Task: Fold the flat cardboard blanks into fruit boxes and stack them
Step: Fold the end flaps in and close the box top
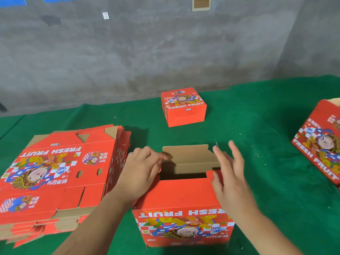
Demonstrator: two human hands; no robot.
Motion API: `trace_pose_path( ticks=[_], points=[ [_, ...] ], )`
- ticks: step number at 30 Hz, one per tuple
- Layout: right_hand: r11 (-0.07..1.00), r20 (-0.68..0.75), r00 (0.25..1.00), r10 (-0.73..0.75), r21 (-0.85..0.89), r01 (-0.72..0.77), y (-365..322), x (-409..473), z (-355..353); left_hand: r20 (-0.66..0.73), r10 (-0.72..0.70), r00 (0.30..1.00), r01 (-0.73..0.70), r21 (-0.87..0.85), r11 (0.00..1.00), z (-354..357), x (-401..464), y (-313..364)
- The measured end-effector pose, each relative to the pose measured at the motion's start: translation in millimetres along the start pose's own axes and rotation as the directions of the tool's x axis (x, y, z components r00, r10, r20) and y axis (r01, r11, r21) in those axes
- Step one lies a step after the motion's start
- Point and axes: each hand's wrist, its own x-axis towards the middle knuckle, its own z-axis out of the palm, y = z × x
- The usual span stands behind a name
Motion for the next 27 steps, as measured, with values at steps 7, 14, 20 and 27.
trace_pose_path(
  ticks=[7,14,20,27],
  points=[
    [0.995,0.095,0.994,0.057,-0.091,-0.048,1,-6,-2,0.322,-0.091,0.943,0.128,-0.097,0.987,15,13,-18],
    [0.975,0.246,0.969,-0.001,-0.216,0.055,0,-16,-10,0.132,-0.232,0.964,0.242,-0.066,0.968,31,5,-12],
    [0.898,0.305,0.884,0.353,0.155,-0.412,-7,20,-16,0.169,-0.088,0.982,0.139,-0.320,0.937,15,-8,-9],
    [0.886,0.661,0.600,0.451,-0.414,-0.209,3,47,5,0.442,-0.294,0.847,0.302,0.053,0.952,15,-4,2]
  ],
)
